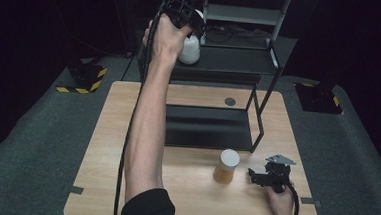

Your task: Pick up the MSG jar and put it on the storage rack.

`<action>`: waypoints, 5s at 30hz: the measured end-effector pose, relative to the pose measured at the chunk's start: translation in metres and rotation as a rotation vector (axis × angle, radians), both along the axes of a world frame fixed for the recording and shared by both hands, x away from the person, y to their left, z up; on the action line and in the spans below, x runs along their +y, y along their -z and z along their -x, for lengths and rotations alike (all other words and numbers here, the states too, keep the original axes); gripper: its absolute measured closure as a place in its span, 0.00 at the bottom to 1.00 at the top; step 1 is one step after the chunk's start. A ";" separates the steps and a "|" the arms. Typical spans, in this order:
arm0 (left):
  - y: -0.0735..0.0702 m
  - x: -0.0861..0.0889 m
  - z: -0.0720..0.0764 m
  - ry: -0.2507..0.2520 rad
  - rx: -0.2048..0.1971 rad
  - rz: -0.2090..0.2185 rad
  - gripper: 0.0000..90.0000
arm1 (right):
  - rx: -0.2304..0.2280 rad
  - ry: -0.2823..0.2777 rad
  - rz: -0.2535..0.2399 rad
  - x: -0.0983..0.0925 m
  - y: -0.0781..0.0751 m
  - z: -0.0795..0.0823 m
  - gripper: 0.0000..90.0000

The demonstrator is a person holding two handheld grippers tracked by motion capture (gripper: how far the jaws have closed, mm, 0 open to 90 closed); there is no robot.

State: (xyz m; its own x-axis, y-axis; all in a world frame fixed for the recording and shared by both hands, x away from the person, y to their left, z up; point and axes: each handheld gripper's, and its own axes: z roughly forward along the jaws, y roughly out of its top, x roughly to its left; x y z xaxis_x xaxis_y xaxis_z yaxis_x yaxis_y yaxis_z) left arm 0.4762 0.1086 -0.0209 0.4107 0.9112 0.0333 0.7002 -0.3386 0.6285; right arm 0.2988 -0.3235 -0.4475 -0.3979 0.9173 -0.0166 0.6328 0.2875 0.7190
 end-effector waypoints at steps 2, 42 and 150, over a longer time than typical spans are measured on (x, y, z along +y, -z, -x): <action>0.000 -0.001 -0.001 -0.001 0.004 -0.004 0.39 | 0.000 0.000 0.000 0.000 0.000 0.000 0.01; 0.008 0.015 0.017 -0.003 -0.069 0.011 0.05 | 0.000 0.000 0.000 0.000 0.000 0.000 0.01; 0.245 0.025 0.099 0.152 0.033 -0.104 0.01 | 0.000 0.000 0.000 0.000 0.000 0.000 0.01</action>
State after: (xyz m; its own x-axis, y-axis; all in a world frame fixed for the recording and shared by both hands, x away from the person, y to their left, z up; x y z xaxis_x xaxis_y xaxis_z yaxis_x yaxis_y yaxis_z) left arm 0.3774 0.1337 -0.2657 0.5456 0.8311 0.1077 0.6561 -0.5036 0.5620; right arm 0.2988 -0.3235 -0.4475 -0.3981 0.9172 -0.0168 0.6326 0.2877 0.7191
